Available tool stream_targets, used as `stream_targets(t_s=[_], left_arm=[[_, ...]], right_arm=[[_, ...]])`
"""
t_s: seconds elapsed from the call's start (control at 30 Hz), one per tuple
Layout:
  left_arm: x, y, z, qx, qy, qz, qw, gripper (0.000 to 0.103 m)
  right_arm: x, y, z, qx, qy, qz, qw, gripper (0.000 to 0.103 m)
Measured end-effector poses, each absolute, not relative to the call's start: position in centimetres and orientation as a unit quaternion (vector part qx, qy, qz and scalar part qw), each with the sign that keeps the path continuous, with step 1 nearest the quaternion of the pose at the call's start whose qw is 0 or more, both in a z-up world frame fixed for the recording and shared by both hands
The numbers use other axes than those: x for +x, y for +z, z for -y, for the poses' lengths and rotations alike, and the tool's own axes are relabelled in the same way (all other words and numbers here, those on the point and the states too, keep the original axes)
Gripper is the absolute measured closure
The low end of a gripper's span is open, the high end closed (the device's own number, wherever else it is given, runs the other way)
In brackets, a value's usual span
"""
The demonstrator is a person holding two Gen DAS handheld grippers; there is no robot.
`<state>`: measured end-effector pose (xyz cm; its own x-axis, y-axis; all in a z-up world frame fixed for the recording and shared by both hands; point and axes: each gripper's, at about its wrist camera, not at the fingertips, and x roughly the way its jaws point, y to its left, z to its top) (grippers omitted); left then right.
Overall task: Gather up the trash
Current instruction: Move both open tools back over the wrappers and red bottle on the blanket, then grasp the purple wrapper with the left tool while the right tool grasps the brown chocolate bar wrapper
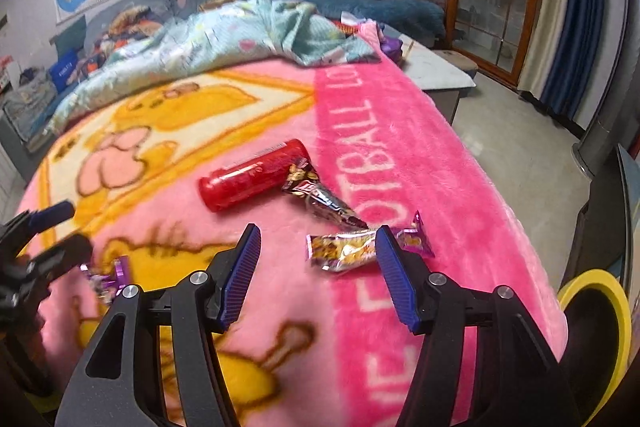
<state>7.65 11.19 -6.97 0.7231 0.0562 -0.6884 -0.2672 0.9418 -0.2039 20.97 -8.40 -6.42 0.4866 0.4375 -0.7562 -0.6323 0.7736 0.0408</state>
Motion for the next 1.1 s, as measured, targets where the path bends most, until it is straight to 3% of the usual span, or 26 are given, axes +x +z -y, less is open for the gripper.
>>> stream_targets(t_s=[0.27, 0.47, 0.5, 0.7, 0.87, 0.9, 0.97, 1.0, 1.1], left_arm=[[8.1, -9.5, -10.5, -0.15, 0.069, -0.412, 0.896, 0.012], [8.3, -10.1, -8.9, -0.123, 0.053, -0.424, 0.896, 0.029], [8.2, -10.1, -8.8, -0.121, 0.052, -0.425, 0.896, 0.038], [8.2, -10.2, -8.9, -0.127, 0.041, -0.426, 0.895, 0.049], [8.3, -10.0, -8.9, -0.13, 0.037, -0.423, 0.896, 0.055], [8.3, -9.9, -8.9, -0.13, 0.035, -0.422, 0.896, 0.066], [8.3, -9.8, -8.7, -0.128, 0.03, -0.42, 0.898, 0.071], [8.3, -9.8, -8.6, -0.128, 0.024, -0.421, 0.898, 0.081], [8.3, -9.7, -8.3, -0.126, 0.018, -0.419, 0.899, 0.081]], right_arm=[[23.8, -8.3, 5.8, -0.162, 0.307, -0.413, 0.842, 0.046], [24.8, -9.5, 4.3, -0.179, 0.319, -0.43, 0.826, 0.047], [24.9, -9.8, 4.1, -0.184, 0.318, -0.43, 0.825, 0.056], [24.9, -10.0, 4.5, -0.156, 0.332, -0.426, 0.827, 0.075], [24.6, -8.9, 5.4, -0.109, 0.356, -0.413, 0.831, 0.08], [24.5, -8.5, 5.8, -0.096, 0.363, -0.408, 0.832, 0.081], [24.3, -7.8, 6.2, -0.075, 0.373, -0.403, 0.832, 0.081], [24.1, -7.4, 6.5, -0.062, 0.378, -0.4, 0.833, 0.081], [23.6, -6.3, 7.2, -0.036, 0.389, -0.389, 0.835, 0.081]])
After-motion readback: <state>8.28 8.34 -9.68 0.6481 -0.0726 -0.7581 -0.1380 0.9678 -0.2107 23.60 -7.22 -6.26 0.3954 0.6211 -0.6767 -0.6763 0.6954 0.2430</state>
